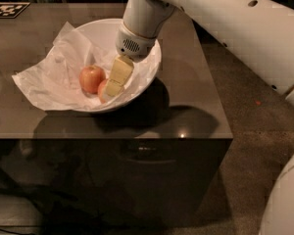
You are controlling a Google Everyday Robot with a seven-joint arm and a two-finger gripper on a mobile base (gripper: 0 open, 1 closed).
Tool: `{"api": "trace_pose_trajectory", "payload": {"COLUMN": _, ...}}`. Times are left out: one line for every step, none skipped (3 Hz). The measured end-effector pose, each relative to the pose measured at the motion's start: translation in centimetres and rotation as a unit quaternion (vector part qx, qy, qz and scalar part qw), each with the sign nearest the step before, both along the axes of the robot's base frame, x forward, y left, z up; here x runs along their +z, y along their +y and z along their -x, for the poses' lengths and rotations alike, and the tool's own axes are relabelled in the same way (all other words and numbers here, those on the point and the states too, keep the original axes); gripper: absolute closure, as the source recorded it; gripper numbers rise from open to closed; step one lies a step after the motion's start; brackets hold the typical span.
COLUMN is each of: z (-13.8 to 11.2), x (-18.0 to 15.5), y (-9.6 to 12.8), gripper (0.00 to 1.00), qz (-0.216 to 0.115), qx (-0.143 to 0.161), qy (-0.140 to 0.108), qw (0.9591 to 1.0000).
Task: Pick apple from white bowl
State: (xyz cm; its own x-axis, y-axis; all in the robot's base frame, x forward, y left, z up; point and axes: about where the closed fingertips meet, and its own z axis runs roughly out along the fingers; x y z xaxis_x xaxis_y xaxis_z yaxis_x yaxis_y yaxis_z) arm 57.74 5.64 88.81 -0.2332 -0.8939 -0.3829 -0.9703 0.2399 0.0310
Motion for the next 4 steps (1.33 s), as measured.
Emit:
{"api": "trace_pose_trajectory", "payload": {"z": -0.2, "x": -0.8, "y": 0.2, "gripper": 0.00, "qz": 0.003, "qx": -0.001, "qy": 0.010, "qw": 0.9999}}
{"api": "trace_pose_trajectory", "payload": {"z": -0.3, "x": -1.3, "y": 1.0, "gripper": 0.00, "qz": 0.005, "qx": 0.010, "qy": 0.024, "qw": 0.9996}}
{"api": "trace_pose_trajectory", "payload": {"z": 0.2, "x": -1.9, "y": 2.3, "gripper": 0.00, "qz": 0.006, "qx": 0.029, "qy": 0.038, "qw": 0.9988}}
{"api": "trace_pose_trajectory", "payload": {"z": 0.2, "x": -3.3, "y": 2.4, "gripper": 0.00, "qz": 0.000, "qx": 0.028, "qy": 0.059, "qw": 0.9979}}
